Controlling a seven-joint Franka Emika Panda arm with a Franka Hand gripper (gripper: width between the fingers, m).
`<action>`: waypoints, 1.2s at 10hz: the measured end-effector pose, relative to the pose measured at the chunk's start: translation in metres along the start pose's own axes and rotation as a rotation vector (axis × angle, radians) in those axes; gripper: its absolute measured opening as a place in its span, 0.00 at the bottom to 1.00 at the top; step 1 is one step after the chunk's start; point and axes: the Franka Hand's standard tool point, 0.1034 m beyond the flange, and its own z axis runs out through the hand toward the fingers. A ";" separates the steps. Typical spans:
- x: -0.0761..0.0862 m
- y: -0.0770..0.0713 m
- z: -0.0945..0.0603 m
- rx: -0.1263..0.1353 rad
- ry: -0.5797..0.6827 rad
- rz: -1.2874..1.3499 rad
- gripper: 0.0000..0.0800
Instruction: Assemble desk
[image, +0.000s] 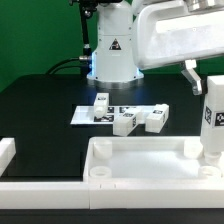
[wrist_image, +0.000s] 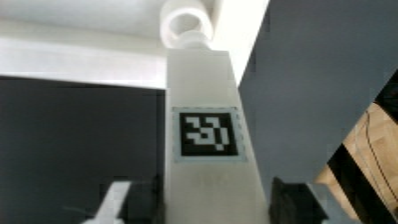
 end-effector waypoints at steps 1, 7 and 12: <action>-0.002 0.001 0.003 0.000 0.000 0.002 0.35; -0.012 -0.002 0.018 0.005 -0.005 0.006 0.35; -0.015 0.000 0.025 -0.001 0.025 0.008 0.35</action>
Offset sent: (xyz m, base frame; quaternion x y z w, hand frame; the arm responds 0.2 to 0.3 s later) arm 0.0025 -0.0029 -0.0116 0.0106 0.0090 0.0056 0.9999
